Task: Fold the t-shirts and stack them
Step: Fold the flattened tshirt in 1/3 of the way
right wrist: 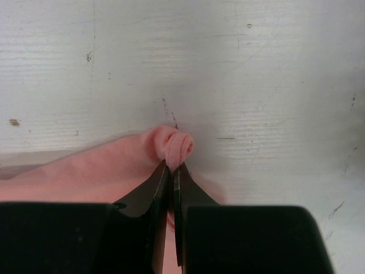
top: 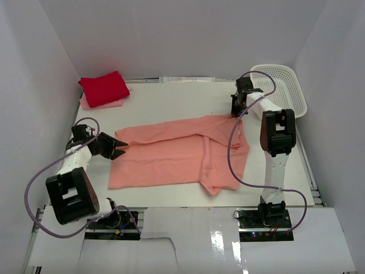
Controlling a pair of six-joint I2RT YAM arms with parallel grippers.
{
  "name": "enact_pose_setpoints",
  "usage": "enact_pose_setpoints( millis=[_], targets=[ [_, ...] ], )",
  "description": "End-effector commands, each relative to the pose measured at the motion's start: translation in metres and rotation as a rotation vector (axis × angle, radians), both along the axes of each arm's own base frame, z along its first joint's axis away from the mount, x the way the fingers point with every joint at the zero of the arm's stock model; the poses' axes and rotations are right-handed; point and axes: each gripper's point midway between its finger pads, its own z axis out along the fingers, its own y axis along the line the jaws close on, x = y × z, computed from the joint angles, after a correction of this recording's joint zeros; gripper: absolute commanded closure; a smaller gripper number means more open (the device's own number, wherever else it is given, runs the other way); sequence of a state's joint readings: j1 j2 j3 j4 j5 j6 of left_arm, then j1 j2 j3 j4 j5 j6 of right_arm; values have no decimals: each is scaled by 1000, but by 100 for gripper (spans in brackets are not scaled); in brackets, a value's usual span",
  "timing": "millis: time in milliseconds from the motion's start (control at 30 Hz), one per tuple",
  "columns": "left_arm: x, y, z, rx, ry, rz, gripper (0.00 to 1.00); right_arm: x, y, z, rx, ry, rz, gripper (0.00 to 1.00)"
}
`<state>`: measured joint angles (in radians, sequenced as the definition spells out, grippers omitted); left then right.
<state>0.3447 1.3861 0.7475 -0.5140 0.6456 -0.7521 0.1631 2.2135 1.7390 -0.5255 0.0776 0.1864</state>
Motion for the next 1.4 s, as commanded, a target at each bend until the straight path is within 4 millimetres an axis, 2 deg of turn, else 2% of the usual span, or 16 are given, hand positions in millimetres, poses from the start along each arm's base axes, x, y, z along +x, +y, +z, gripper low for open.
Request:
enact_pose_setpoints(
  millis=[0,200,300,333,367,433,467,567,600,667,700,833,1133,1300,1333,1367],
  targets=[
    [16,10,27,12,-92,150,50,6,0,15,11,-31,5,92],
    [14,34,32,114,-142,342,46,6,2,15,22,-32,11,92],
    [10,46,30,136,-161,454,39,6,2,16,24,-33,10,92],
    [11,49,30,144,-178,480,26,6,3,15,27,-31,12,92],
    [9,49,27,138,-179,491,18,6,3,14,28,-31,13,92],
    [12,49,27,128,-204,505,5,6,4,14,34,-32,15,92],
    [9,49,19,129,-184,511,2,6,5,13,39,-29,16,92],
    [6,46,10,106,-170,517,2,5,4,14,33,-27,12,92],
    [-2,43,3,99,-160,525,2,5,4,16,31,-31,11,92],
    [-3,44,2,79,-187,567,2,6,3,19,33,-36,10,92],
    [-6,47,-6,81,-205,597,2,6,4,21,37,-40,12,92],
    [-2,53,3,40,-324,686,2,4,6,24,46,-45,11,92],
    [19,53,10,23,-379,684,2,2,8,15,60,-30,8,92],
    [28,46,8,20,-379,649,2,-2,9,31,73,-70,8,92],
    [29,46,8,21,-381,646,2,-1,10,42,81,-106,9,91],
    [30,43,10,22,-385,638,2,-1,11,50,83,-127,11,81]
  ],
)
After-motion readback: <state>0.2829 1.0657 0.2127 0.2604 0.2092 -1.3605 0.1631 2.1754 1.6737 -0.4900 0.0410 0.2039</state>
